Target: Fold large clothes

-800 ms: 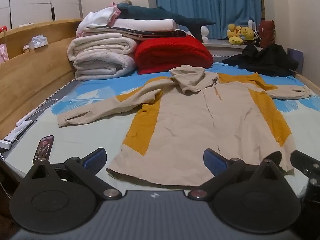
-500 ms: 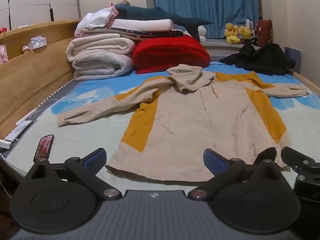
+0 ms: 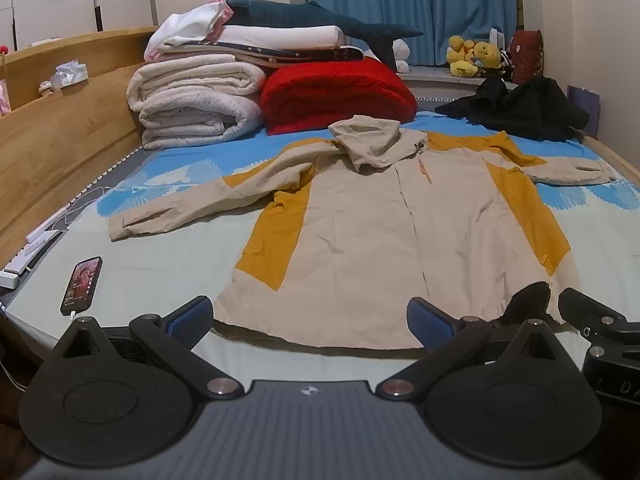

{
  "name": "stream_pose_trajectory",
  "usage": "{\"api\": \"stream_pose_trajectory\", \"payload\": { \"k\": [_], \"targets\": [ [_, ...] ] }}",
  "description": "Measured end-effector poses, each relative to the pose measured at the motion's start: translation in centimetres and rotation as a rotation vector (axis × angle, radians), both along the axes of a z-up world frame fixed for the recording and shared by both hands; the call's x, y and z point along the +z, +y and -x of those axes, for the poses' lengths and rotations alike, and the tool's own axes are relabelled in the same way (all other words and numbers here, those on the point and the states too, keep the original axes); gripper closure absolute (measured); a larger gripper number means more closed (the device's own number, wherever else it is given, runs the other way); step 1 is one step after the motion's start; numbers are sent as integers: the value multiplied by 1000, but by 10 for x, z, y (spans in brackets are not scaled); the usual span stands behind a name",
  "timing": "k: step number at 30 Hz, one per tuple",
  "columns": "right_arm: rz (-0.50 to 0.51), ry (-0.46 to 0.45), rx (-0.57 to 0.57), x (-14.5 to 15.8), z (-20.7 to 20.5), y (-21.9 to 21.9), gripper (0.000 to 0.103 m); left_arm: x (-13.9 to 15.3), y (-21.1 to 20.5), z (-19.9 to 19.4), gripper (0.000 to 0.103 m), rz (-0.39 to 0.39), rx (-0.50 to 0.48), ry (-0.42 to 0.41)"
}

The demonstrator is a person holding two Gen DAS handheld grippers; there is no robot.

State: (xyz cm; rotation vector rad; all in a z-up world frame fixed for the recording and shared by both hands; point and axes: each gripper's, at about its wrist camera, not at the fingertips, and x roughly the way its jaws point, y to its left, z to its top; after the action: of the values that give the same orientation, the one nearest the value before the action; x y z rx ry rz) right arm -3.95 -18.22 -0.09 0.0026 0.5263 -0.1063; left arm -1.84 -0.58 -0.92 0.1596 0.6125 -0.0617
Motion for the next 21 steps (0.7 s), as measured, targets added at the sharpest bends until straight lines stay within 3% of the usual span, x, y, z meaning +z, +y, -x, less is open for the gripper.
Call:
{"api": "stream_pose_trajectory", "payload": {
  "k": [21],
  "targets": [
    [2, 5, 9, -8, 0, 0, 1, -4, 1, -3, 0, 7, 5, 13]
  ]
}}
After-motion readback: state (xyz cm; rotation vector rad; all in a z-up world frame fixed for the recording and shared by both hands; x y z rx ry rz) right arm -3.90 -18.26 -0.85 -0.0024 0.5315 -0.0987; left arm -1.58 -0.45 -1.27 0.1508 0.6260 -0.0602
